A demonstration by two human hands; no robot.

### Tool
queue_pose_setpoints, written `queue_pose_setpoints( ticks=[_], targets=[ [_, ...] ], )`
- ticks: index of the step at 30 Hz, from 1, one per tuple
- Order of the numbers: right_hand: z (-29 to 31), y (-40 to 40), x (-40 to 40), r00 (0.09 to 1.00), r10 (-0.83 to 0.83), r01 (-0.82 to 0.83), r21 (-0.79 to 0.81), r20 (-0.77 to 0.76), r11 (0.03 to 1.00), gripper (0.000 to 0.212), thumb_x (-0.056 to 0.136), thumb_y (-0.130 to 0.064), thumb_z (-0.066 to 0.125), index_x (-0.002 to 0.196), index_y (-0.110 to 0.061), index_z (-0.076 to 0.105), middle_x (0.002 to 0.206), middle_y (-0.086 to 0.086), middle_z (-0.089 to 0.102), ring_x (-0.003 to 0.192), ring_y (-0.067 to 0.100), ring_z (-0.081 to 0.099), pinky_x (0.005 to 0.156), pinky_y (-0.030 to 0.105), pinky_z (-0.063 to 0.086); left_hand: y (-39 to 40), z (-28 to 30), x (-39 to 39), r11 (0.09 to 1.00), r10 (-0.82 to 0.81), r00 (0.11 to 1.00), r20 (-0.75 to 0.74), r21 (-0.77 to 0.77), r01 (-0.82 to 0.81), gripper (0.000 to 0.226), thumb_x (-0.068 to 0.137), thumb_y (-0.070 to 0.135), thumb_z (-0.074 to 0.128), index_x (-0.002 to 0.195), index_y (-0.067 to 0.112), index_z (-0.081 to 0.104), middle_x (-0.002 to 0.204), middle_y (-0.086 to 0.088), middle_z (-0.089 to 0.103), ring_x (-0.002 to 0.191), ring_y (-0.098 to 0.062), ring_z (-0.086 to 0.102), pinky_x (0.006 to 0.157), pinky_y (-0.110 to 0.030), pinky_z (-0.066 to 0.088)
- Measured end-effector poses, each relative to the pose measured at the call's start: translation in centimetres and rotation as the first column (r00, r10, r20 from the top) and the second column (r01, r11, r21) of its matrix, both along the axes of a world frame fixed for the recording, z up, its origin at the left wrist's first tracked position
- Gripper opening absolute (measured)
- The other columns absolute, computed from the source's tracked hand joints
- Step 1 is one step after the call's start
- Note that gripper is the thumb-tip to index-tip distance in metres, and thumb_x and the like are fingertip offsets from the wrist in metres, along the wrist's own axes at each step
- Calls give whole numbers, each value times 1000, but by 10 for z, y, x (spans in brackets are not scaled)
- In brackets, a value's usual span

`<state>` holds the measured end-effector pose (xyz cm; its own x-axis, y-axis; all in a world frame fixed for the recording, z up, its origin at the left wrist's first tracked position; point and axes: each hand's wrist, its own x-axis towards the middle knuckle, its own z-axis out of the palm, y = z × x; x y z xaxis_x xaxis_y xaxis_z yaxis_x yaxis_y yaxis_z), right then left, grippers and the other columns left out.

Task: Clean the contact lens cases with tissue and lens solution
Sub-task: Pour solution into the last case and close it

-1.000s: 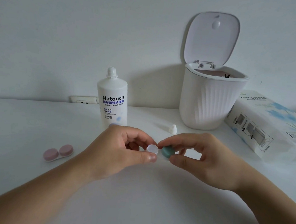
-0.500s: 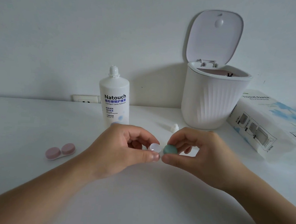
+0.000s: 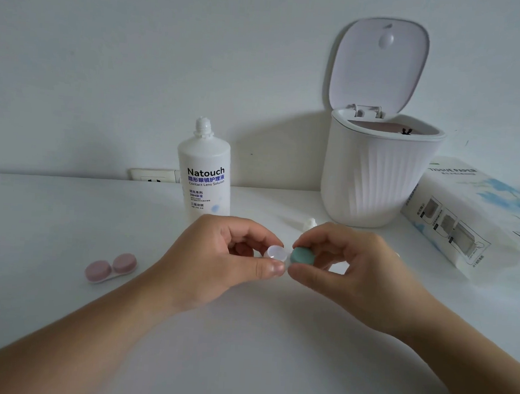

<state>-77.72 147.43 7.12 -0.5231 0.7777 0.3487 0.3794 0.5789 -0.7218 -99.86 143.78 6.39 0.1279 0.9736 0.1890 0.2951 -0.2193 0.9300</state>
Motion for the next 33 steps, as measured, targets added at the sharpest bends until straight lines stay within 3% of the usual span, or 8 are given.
queue_pose_setpoints(
  ticks=[4,9,12,18,22,27,30,33],
  targets=[
    [0,4,2,1000,-6,6,-78,1,997,49,62,-65,79,94,-31,67,85,-13,75,75,7,71,76,31,58,-1,-1,0,1000,-11,1000,7,17,11,28,66,42,83,91,29,79,85,1,76,72,-33,58,69,-46,50],
    [3,4,8,997,78,-79,-109,-15,991,45,79,-46,64,123,-40,64,104,-12,76,98,13,73,94,47,54,1,-1,-1,1000,14,999,34,22,-15,31,65,44,82,92,29,79,88,-1,77,78,-42,61,73,-56,52],
    [3,2,7,997,59,-65,-90,-59,994,33,79,-42,63,111,-36,71,97,-11,78,94,11,75,94,45,55,1,-1,-1,1000,22,998,57,14,-23,31,64,44,83,91,28,79,87,-1,77,74,-28,59,73,-44,48],
    [-3,4,2,996,2,-12,-107,-93,994,37,67,-56,78,93,-31,65,87,-4,78,83,16,76,86,50,59,-1,1,2,1000,-3,998,58,17,2,30,66,41,83,92,25,79,89,-3,78,79,-45,61,77,-55,52],
    [0,4,5,998,58,-62,-170,-27,983,57,63,-69,77,112,-44,62,96,-12,77,91,9,74,90,42,59,-1,2,2,1000,1,999,52,17,-2,31,66,42,83,92,26,79,90,-5,77,84,-47,63,76,-55,53],
    [0,4,6,996,49,-56,-101,-71,993,25,81,-33,72,106,-30,71,97,-8,77,90,14,75,91,44,58,-1,3,1,999,31,996,82,25,-34,32,63,43,83,90,27,80,89,-5,78,80,-44,62,77,-53,52],
    [-1,4,4,999,23,-25,-70,-27,997,33,75,-47,80,98,-29,63,89,-7,75,82,11,73,82,41,59,-1,2,2,1000,11,997,77,28,-14,32,65,41,83,91,23,79,91,-6,78,89,-51,62,84,-66,50],
    [0,5,6,998,55,-55,-102,1,993,49,74,-57,74,117,-40,60,97,-13,74,91,10,72,88,37,58,-1,2,2,1000,20,998,67,19,-22,33,64,42,83,91,24,79,90,-6,78,85,-48,63,82,-62,52]
  ],
)
